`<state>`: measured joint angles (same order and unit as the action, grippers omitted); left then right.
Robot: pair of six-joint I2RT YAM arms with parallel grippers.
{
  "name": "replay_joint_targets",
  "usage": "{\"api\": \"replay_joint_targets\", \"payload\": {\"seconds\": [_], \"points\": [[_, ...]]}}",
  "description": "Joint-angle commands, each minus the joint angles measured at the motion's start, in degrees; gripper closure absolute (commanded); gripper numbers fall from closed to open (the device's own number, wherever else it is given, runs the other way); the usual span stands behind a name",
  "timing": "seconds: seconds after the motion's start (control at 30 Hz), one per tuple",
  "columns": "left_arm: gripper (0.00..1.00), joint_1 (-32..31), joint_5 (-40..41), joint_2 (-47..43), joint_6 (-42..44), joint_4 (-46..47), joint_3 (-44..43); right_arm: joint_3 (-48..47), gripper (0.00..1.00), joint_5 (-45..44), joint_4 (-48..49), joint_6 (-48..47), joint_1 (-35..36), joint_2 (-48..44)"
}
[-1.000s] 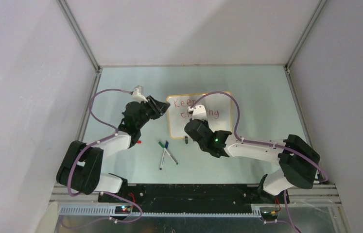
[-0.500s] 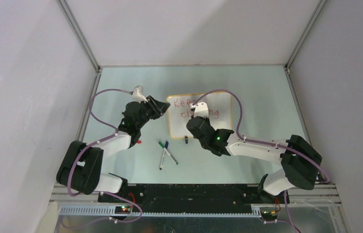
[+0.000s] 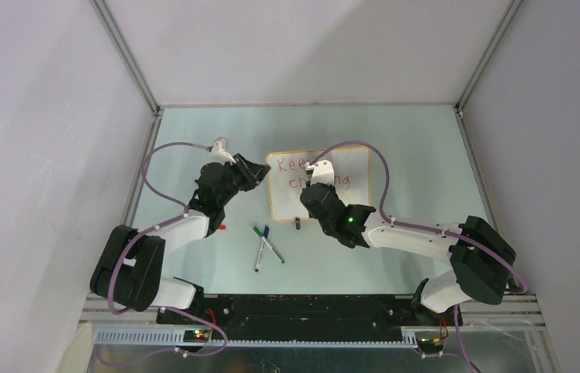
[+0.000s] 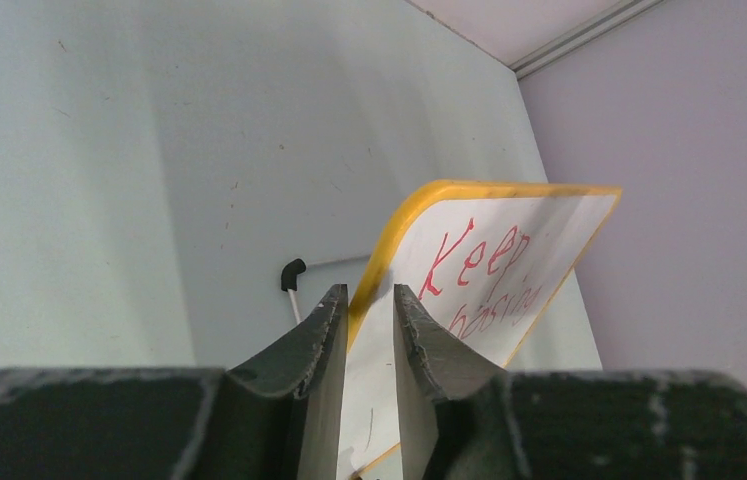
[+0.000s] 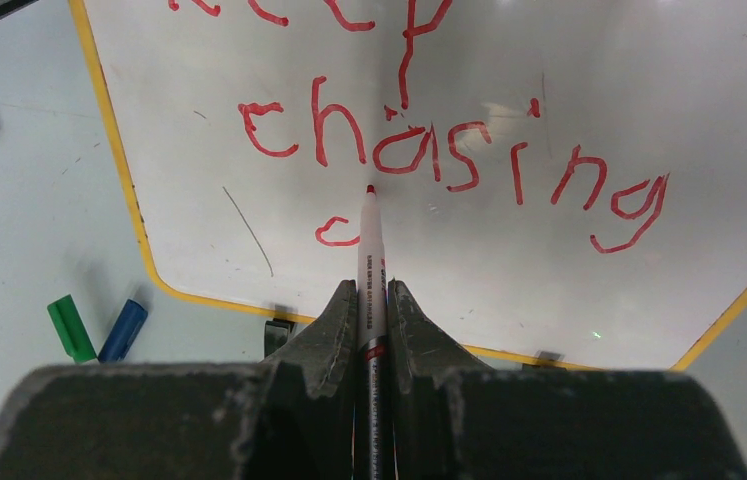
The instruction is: Write a sentence on the whiteboard
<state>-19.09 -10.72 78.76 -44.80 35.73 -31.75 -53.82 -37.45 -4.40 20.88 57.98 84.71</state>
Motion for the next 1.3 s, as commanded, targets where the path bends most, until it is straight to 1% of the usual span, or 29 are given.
{"api": "replay_joint_targets", "payload": {"seconds": [0.0, 0.57, 1.27], "points": [[0.74, 0.27, -0.21, -0.95, 1.55, 0.35, -2.35, -2.08, 1.0, -0.5, 1.69, -0.14, -0.51, -1.82], [0.74, 0.28, 0.45, -1.41, 1.88, -0.74, -2.52, -2.03, 1.0, 2.55, -3.71, 2.76, -0.35, -1.21], [0.75, 0.26, 0.8, -1.72, 2.17, -1.26, -2.44, -2.08, 1.0, 2.83, -7.09, 3.88, 0.48, -1.16]]}}
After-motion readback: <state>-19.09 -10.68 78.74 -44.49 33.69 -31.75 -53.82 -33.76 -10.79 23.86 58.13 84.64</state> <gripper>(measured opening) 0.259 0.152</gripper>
